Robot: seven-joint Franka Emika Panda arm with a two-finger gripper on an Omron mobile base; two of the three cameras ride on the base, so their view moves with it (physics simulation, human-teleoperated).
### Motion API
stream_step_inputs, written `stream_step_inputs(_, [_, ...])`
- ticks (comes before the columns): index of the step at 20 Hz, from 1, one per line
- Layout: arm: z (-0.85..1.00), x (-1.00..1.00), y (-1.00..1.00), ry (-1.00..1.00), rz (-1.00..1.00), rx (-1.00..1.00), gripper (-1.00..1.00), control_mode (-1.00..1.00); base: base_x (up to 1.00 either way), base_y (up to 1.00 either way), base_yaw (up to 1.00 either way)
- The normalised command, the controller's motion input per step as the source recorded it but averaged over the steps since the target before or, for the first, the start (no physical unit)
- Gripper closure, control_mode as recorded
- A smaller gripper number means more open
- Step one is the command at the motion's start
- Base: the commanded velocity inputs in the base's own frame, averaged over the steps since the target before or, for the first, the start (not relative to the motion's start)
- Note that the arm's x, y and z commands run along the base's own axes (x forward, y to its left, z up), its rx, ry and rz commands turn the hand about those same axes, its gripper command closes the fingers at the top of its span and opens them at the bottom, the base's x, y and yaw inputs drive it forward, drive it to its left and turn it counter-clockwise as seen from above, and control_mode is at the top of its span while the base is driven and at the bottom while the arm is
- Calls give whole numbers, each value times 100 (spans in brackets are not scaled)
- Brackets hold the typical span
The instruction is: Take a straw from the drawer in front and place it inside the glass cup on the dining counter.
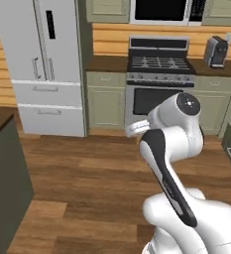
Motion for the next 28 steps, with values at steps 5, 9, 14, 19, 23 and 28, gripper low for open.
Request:
stream_step_inputs(5, [0, 0, 0, 0, 0, 0, 100, 100, 31, 97, 8])
stream_step_inputs(9, [0, 0, 0, 0, 0, 0, 100, 100, 89, 71, 0])
stream_step_inputs(14, [0, 0, 0, 0, 0, 0, 100, 100, 100, 35, 0])
stream_step_inputs(19, [0, 0, 0, 0, 0, 0, 100, 100, 100, 0, 0])
stream_step_inputs(23, [0, 0, 0, 0, 0, 0, 100, 100, 100, -3, 10])
stream_step_inputs(28, [0, 0, 0, 0, 0, 0, 100, 100, 100, -19, 37])
